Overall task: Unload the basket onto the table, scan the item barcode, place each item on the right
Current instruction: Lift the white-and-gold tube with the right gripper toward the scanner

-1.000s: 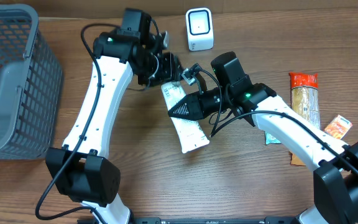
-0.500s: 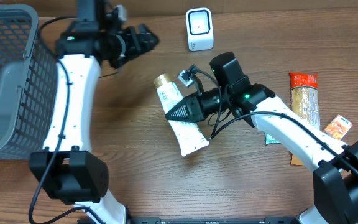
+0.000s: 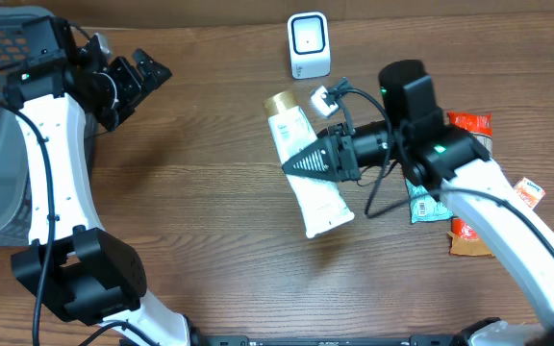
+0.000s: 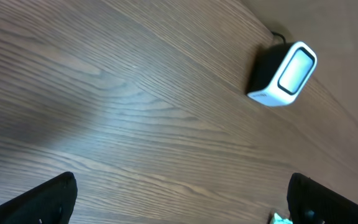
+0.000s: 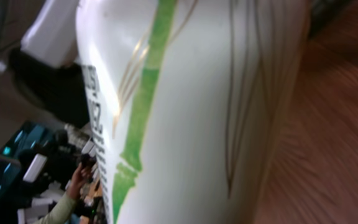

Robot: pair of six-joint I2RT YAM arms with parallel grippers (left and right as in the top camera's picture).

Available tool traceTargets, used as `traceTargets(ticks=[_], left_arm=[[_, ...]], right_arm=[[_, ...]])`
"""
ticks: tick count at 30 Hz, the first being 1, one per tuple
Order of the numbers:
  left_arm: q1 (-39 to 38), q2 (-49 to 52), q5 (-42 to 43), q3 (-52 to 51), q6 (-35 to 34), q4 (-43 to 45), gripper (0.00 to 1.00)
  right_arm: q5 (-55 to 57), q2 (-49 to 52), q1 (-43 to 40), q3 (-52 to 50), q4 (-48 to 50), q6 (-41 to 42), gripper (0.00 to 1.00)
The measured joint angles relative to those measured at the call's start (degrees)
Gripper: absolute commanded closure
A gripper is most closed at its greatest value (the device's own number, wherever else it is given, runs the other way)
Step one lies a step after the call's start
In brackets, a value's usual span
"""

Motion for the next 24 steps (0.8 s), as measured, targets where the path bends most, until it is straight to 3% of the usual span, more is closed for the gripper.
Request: traceTargets(ticks=[16, 24], left_arm=[[0.6, 0.0, -6.4, 0.0, 5.0, 0.0, 0.00], [0.6, 0.0, -6.7, 0.0, 5.4, 0.0, 0.00]], right_arm=[[-2.4, -5.8, 0.8, 0.0, -1.6, 1.1, 0.85], [0.7, -5.8, 2.6, 0.0, -2.0, 2.2, 0.78]])
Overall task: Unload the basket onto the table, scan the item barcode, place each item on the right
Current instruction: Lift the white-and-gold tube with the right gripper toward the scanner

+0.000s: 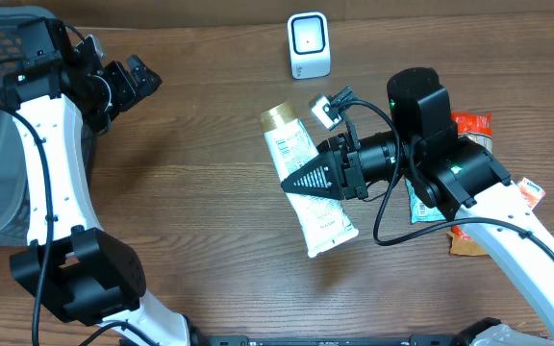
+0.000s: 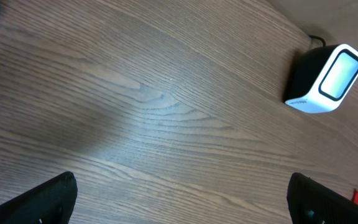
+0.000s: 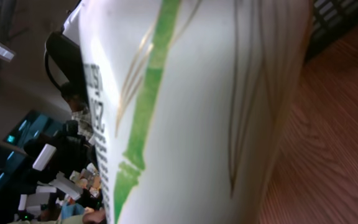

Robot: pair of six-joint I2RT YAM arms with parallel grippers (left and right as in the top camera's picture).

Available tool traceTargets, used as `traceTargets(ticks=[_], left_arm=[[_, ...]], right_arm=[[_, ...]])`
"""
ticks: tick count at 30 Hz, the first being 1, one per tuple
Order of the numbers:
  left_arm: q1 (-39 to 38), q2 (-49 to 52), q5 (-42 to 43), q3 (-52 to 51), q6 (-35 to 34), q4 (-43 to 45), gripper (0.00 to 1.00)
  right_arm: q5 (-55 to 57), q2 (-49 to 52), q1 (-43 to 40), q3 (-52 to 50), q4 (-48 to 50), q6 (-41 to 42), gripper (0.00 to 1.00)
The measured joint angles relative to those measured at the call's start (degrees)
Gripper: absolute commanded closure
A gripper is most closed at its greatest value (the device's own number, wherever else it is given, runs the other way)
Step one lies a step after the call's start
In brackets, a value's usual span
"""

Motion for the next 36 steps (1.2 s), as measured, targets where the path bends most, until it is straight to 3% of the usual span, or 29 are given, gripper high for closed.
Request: traceTargets(ticks=[8, 21, 24, 29, 32, 36], left_arm=[[0.0, 0.0, -0.2, 0.0, 0.4, 0.0, 0.00], [0.0, 0.0, -0.2, 0.0, 0.4, 0.0, 0.00], [0.0, 0.0, -0.2, 0.0, 0.4, 0.0, 0.00], [0.0, 0.0, -0.2, 0.0, 0.4, 0.0, 0.00], [0.0, 0.0, -0.3, 0.0, 0.4, 0.0, 0.00], [0.0, 0.0, -0.3, 0.0, 0.5, 0.0, 0.00]], right_arm=[[6.7, 0.0, -0.5, 0.0, -5.4, -1.4, 0.81], [22.9, 4.8, -1.2, 2.5, -19.8, -10.2, 0.76], [28.0, 7.9, -1.2, 10.1, -29.5, -12.9, 0.76], [38.2, 15.1, -1.2, 35.8, -49.1, -19.0, 0.76], [43.1, 19.8, -1.2, 51.0, -56.0, -22.2, 0.75], [49.3, 24.7, -1.2, 62.1, -58.4, -26.3, 0.72]])
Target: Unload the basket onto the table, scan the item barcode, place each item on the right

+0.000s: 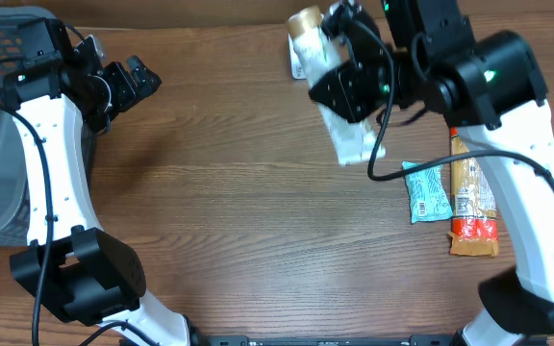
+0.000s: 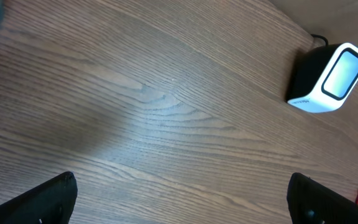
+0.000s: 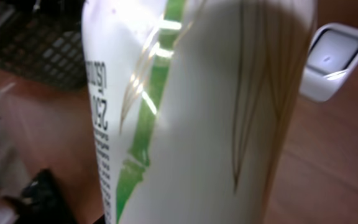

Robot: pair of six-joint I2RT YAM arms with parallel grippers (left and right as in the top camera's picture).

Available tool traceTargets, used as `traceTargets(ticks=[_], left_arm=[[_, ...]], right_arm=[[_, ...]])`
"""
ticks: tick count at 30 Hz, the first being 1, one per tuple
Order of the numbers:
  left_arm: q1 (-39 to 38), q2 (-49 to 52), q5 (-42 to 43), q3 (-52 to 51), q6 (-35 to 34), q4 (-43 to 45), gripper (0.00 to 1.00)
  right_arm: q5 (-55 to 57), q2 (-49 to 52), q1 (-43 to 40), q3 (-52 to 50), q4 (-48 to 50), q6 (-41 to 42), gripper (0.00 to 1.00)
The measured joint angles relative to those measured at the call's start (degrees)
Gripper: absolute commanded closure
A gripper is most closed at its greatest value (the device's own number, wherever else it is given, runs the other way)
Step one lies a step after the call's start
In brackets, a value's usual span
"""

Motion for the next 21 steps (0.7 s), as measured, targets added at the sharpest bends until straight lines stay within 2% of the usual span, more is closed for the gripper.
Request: traceTargets(ticks=[6, 12, 21], left_arm=[[0.0, 0.0, 0.0, 0.0, 0.1, 0.0, 0.00], [0.0, 0.0, 0.0, 0.0, 0.1, 0.0, 0.00], [0.0, 0.0, 0.0, 0.0, 0.1, 0.0, 0.00]], right_arm=[[8.5, 7.0, 0.1, 1.5, 2.6, -11.1, 0.72], [18.2, 16.4, 0.1, 1.4, 10.8, -20.9, 0.78], [31.0, 25.9, 0.0, 1.4, 21.2, -24.9, 0.76]])
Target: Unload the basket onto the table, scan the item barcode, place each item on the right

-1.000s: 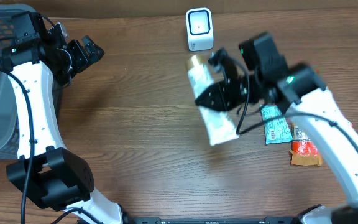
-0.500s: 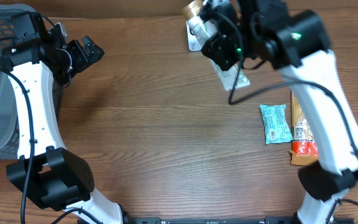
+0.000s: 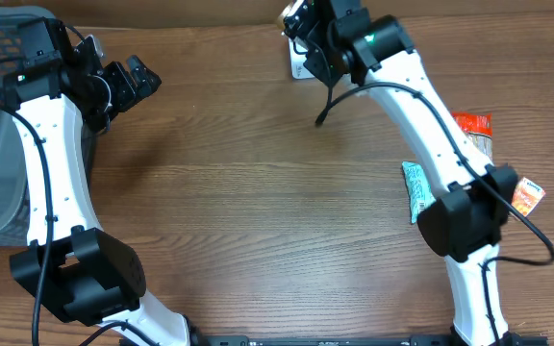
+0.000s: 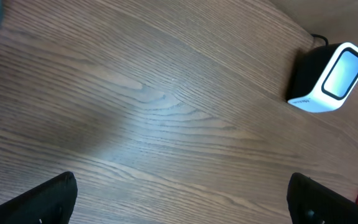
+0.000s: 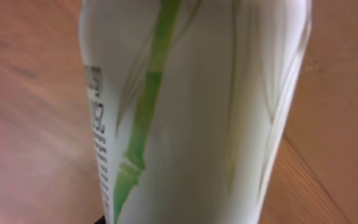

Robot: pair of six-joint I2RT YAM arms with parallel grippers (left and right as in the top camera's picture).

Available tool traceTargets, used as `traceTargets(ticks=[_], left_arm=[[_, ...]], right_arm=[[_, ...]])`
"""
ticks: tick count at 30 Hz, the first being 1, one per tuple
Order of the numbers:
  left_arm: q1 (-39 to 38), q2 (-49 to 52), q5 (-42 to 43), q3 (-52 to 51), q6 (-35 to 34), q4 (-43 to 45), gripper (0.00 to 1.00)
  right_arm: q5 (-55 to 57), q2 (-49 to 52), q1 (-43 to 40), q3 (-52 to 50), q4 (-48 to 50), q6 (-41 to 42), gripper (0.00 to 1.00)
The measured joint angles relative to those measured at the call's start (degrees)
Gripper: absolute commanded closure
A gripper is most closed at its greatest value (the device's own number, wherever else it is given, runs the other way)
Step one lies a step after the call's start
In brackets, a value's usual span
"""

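Note:
A white tube with a green bamboo print and a strip of print down its left side [image 5: 191, 112] fills the right wrist view. My right gripper [image 3: 317, 43] is shut on it at the far back of the table. In the overhead view only the tube's gold cap [image 3: 291, 13] shows. The gripper and tube are right over the white barcode scanner [image 3: 299, 67], which also shows in the left wrist view [image 4: 328, 78]. My left gripper [image 3: 128, 82] hangs open at the back left, its fingertips [image 4: 48, 199] wide apart over bare wood.
A grey mesh basket stands at the far left edge. On the right lie a teal packet [image 3: 416, 192], a red packet [image 3: 474, 125] and a small orange one [image 3: 527, 197], partly under my right arm.
My right gripper has moved left and farther back with the tube, from just right of the scanner to directly over it. The tube is now almost hidden under the wrist. The left arm is unchanged.
First my right gripper held the tube low over the middle of the table, below the scanner. It then held it slightly nearer the front. Later the tube was high up beside the scanner, and now it is over it. The left gripper shifted slightly, then stayed open.

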Motion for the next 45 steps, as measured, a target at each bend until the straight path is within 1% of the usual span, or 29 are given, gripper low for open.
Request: traceTargets(ticks=[2, 6, 15, 18, 27, 45], left_arm=[[0.0, 0.0, 0.0, 0.0, 0.0, 0.0, 0.00], [0.0, 0.0, 0.0, 0.0, 0.0, 0.0, 0.00], [0.0, 0.0, 0.0, 0.0, 0.0, 0.0, 0.00], [0.0, 0.0, 0.0, 0.0, 0.0, 0.0, 0.00], [0.0, 0.0, 0.0, 0.0, 0.0, 0.0, 0.00], [0.0, 0.0, 0.0, 0.0, 0.0, 0.0, 0.00]], right_arm=[[2.1, 2.3, 0.0, 0.0, 4.0, -0.2, 0.76], [5.9, 6.6, 0.0, 0.0, 12.2, -1.8, 0.80], [15.1, 14.4, -0.5, 0.0, 27.0, -10.6, 0.83], [17.0, 16.4, -1.6, 0.0, 28.8, -13.0, 0.83], [20.0, 19.5, -4.1, 0.0, 32.9, -15.9, 0.82], [23.1, 19.6, -1.0, 0.0, 34.9, -21.1, 0.83]])
